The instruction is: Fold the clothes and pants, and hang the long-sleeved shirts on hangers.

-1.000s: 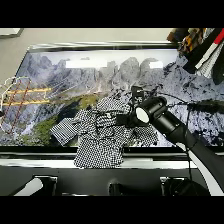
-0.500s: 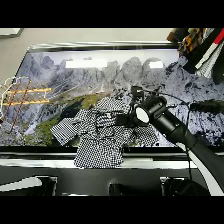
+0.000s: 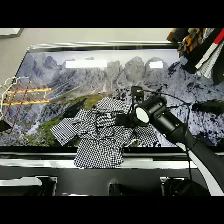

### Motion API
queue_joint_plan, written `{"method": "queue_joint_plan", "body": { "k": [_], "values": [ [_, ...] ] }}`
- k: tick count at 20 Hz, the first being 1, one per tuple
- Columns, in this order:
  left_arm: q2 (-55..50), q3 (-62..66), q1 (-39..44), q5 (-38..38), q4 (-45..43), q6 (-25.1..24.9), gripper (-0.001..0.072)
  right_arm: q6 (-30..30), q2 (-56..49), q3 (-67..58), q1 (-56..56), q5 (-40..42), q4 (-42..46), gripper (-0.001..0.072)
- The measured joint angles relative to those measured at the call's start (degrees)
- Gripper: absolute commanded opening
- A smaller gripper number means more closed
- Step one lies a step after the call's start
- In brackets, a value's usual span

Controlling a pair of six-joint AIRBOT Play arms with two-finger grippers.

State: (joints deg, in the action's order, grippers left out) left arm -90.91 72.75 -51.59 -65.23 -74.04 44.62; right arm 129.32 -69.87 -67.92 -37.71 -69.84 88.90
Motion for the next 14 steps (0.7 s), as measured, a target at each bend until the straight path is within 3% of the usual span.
{"method": "queue_joint_plan", "body": {
  "k": [14],
  "values": [
    [-3.58,0.00,1.07,1.77,-0.07,-1.16,0.0578,0.13,0.00,0.00,0.00,0.00,0.09,0.0031]
  ]
}}
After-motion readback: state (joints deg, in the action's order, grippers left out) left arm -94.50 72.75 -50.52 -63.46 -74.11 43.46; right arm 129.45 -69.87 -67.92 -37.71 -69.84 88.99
